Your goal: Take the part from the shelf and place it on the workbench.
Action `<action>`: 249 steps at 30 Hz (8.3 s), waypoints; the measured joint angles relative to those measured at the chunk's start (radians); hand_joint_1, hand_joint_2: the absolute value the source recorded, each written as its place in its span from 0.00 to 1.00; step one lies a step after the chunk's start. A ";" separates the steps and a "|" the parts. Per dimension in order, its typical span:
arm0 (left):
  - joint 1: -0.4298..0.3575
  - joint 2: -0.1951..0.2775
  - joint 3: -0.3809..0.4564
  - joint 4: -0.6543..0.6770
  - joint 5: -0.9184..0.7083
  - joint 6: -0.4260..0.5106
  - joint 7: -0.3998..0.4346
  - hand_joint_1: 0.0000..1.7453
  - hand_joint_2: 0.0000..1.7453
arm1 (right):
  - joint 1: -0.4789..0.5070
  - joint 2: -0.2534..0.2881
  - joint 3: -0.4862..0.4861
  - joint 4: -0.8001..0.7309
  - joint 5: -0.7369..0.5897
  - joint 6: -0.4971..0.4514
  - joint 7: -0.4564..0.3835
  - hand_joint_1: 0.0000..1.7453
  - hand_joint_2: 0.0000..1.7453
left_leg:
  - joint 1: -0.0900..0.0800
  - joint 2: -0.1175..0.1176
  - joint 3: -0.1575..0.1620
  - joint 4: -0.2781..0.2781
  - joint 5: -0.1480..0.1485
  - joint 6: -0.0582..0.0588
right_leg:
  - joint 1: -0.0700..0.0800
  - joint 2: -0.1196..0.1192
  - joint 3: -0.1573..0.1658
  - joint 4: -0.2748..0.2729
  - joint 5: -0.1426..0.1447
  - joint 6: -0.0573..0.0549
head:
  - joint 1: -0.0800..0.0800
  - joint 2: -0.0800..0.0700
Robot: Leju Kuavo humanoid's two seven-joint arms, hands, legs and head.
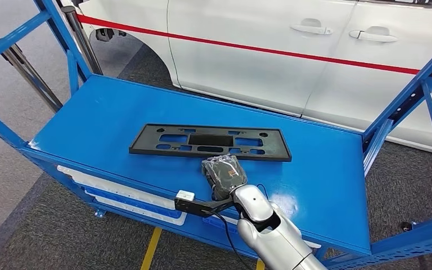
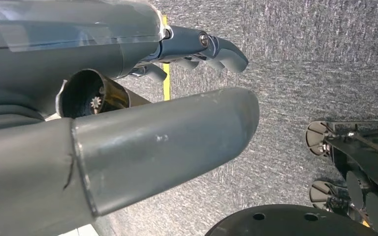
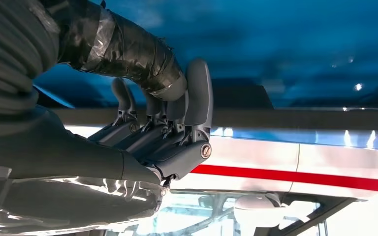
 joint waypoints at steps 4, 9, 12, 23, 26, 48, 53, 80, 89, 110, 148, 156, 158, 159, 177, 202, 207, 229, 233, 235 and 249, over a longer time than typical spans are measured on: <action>0.000 0.001 0.000 0.003 0.000 0.001 0.000 0.00 0.00 | -0.004 0.003 0.002 0.008 -0.002 0.000 -0.001 0.80 1.00 | 0.000 0.000 0.000 0.000 0.000 0.000 | 0.000 0.000 0.000 0.000 0.000 0.000 | 0.000 0.000; 0.000 0.003 0.000 0.007 0.000 0.002 -0.001 0.00 0.00 | -0.007 0.005 0.002 0.015 -0.002 -0.001 -0.001 0.63 1.00 | 0.000 0.000 0.000 0.000 0.000 0.000 | 0.000 0.000 0.000 0.000 0.000 0.000 | 0.000 0.000; 0.000 0.005 0.000 0.011 0.000 0.004 -0.002 0.00 0.00 | -0.010 0.006 0.002 0.022 -0.004 -0.006 -0.001 0.00 1.00 | 0.000 0.000 0.000 0.000 0.000 0.000 | 0.001 0.000 0.000 0.000 0.000 0.000 | 0.000 0.000; -0.003 0.017 -0.001 0.037 0.000 0.013 -0.003 0.00 0.00 | -0.024 0.013 0.020 0.049 0.001 -0.022 -0.001 0.00 1.00 | 0.000 0.000 0.000 0.000 0.000 0.000 | 0.000 0.000 0.000 0.000 0.000 0.000 | 0.000 0.000; -0.003 0.019 -0.001 0.041 0.000 0.014 -0.003 0.00 0.00 | -0.025 0.014 0.021 0.052 0.001 -0.023 -0.001 0.00 1.00 | 0.000 0.000 0.000 0.000 0.000 0.000 | 0.000 0.000 0.000 0.000 0.000 0.000 | 0.000 0.000; 0.002 0.005 0.040 0.012 0.044 -0.043 -0.026 0.00 0.00 | -0.057 -0.220 -0.123 -0.928 -0.762 0.143 -0.189 0.00 0.75 | -0.001 0.000 -0.005 0.001 -0.001 0.001 | -0.002 0.000 -0.005 -0.001 0.000 0.000 | 0.000 0.000; -0.001 0.005 0.045 0.007 0.019 -0.039 -0.053 0.00 0.00 | -0.073 -0.255 -0.143 -0.951 -0.776 0.194 -0.117 0.00 1.00 | -0.002 0.001 -0.005 0.001 0.000 0.001 | -0.002 0.000 -0.004 0.000 0.000 0.000 | 0.000 0.000; -0.011 0.070 0.020 0.124 0.003 0.040 -0.003 0.00 0.00 | -0.199 -0.084 0.052 -0.493 -0.384 0.214 0.064 0.00 1.00 | 0.000 0.000 -0.004 0.000 0.002 -0.002 | 0.001 -0.001 -0.005 0.003 0.000 -0.001 | 0.000 0.000; -0.011 0.088 0.015 0.153 0.003 0.053 -0.004 0.00 0.00 | -0.205 -0.054 0.064 -0.430 -0.363 0.229 0.073 0.00 1.00 | -0.002 0.000 -0.004 0.000 0.002 -0.002 | 0.000 0.000 -0.005 0.002 0.000 -0.001 | 0.000 0.000; -0.031 0.215 -0.107 0.401 0.011 0.183 0.025 0.00 0.00 | -0.402 0.209 0.099 0.321 -0.114 0.129 0.101 0.00 1.00 | 0.000 -0.001 -0.005 -0.001 0.004 -0.004 | 0.000 -0.001 -0.007 0.004 0.000 -0.002 | 0.000 0.000; -0.030 0.229 -0.119 0.418 0.051 0.173 0.020 0.00 0.00 | -0.456 0.113 0.091 0.582 0.023 0.224 0.141 1.00 1.00 | -0.002 0.000 -0.005 0.000 0.004 -0.004 | 0.000 0.000 -0.007 0.004 0.001 -0.001 | 0.000 0.000; -0.030 0.228 -0.118 0.418 0.052 0.170 0.017 0.00 0.00 | -0.450 0.112 0.057 0.583 0.016 0.220 0.142 1.00 1.00 | -0.002 0.000 -0.004 0.000 0.004 -0.004 | 0.000 0.000 -0.007 0.004 0.001 -0.001 | 0.000 0.000; -0.030 0.228 -0.118 0.418 0.052 0.170 0.016 0.00 0.00 | -0.450 0.111 0.048 0.583 0.016 0.217 0.142 1.00 1.00 | -0.002 0.000 -0.004 0.000 0.004 -0.004 | 0.000 0.000 -0.007 0.004 0.001 -0.001 | 0.000 0.000; -0.030 0.228 -0.118 0.418 0.052 0.170 0.015 0.00 0.00 | -0.449 0.111 0.044 0.583 0.015 0.216 0.141 1.00 1.00 | -0.002 0.000 -0.004 0.000 0.004 -0.004 | 0.000 0.000 -0.007 0.004 0.001 -0.001 | 0.000 0.000; -0.030 0.229 -0.110 0.418 0.084 0.126 -0.039 0.00 1.00 | -0.442 0.109 0.012 0.588 0.007 0.201 0.120 1.00 1.00 | -0.002 0.000 -0.004 0.000 0.004 -0.004 | 0.000 0.000 -0.006 0.004 0.001 -0.001 | 0.000 0.000; 0.002 0.151 -0.068 0.263 0.071 0.143 -0.006 0.00 1.00 | -0.429 -0.171 -0.113 -0.373 -0.021 0.079 -0.081 1.00 1.00 | 0.000 -0.002 -0.001 -0.021 0.014 0.032 | -0.009 0.016 -0.027 0.042 -0.030 0.020 | 0.001 0.000; 0.000 0.143 -0.067 0.247 0.063 0.143 -0.016 0.00 1.00 | -0.412 -0.212 -0.123 -0.437 -0.025 0.069 -0.093 1.00 1.00 | -0.001 -0.011 -0.001 -0.017 0.020 0.038 | -0.010 0.041 -0.142 0.269 -0.108 0.021 | 0.001 0.000; -0.004 0.133 -0.043 0.239 0.032 0.149 -0.030 0.00 1.00 | -0.377 -0.363 -0.135 -0.732 -0.186 0.044 -0.168 1.00 1.00 | -0.001 -0.017 0.062 -0.001 -0.052 -0.006 | -0.010 0.026 -0.107 0.020 0.095 0.003 | 0.000 0.000; -0.006 0.130 -0.040 0.239 0.032 0.149 -0.029 0.00 1.00 | -0.374 -0.378 -0.137 -0.742 -0.187 0.044 -0.168 1.00 1.00 | 0.007 -0.010 0.034 -0.025 -0.002 0.025 | -0.009 0.036 -0.135 0.071 0.027 0.021 | 0.001 0.000; -0.008 0.130 -0.038 0.239 0.032 0.149 -0.029 0.00 1.00 | -0.372 -0.383 -0.139 -0.745 -0.188 0.044 -0.168 1.00 1.00 | 0.004 -0.008 0.004 -0.025 0.021 0.034 | -0.009 0.039 -0.164 0.188 -0.077 0.023 | 0.001 0.000; -0.007 0.128 -0.024 0.234 0.021 0.147 -0.038 0.00 1.00 | -0.353 -0.404 -0.149 -0.775 -0.223 0.045 -0.170 1.00 1.00 | 0.002 -0.015 -0.143 0.086 0.009 -0.016 | -0.011 0.033 0.027 -0.010 -0.015 -0.024 | 0.000 0.000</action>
